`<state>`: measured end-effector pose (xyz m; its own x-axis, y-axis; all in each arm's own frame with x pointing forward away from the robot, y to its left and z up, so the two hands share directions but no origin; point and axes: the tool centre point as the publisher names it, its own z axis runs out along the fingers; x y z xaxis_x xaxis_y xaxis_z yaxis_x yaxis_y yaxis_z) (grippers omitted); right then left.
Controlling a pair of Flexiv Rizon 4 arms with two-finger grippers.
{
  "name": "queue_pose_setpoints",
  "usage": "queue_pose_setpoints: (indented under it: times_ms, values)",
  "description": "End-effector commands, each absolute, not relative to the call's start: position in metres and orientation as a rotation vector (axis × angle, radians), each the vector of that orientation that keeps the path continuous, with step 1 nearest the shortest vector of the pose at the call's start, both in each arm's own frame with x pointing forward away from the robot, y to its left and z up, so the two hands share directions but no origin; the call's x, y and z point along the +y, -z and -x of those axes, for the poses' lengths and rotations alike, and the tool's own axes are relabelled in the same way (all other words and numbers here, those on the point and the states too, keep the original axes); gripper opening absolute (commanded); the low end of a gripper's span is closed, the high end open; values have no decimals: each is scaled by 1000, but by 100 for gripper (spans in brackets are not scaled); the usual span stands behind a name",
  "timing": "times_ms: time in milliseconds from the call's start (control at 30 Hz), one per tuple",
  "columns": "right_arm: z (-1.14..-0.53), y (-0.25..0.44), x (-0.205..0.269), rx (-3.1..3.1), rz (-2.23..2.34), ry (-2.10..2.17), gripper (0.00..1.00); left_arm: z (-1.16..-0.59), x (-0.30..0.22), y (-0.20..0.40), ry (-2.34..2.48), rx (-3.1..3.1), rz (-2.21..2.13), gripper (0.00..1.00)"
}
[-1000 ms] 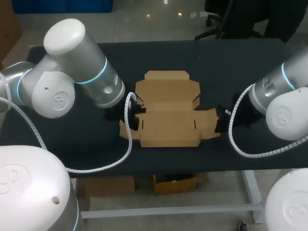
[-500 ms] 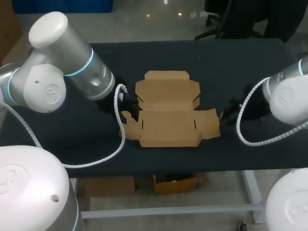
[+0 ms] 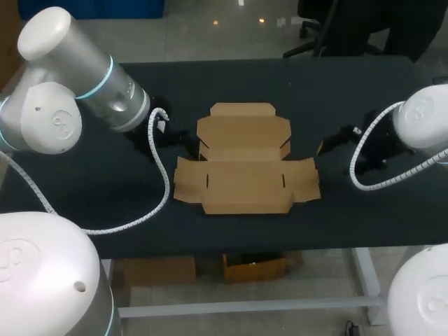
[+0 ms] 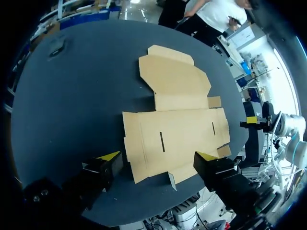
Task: Assemble the packaging by folding the flat box into shape, placing the metal phone stand inside, and closing the box properly
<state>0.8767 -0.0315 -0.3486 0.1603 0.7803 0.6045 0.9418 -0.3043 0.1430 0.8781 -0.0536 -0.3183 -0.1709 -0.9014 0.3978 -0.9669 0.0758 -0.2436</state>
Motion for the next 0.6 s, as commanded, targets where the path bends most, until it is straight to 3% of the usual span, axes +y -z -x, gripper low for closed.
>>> queue_pose_setpoints:
  times_ms: [33, 600]
  values:
    - [-886, 348, -38, -1608, 2024, 946, 100, -892, -47, 314, -685, -2184, -1911, 100]
    - [-900, 345, -43, -1584, 1966, 993, 100, -905, -41, 307, -705, -2164, -1877, 100]
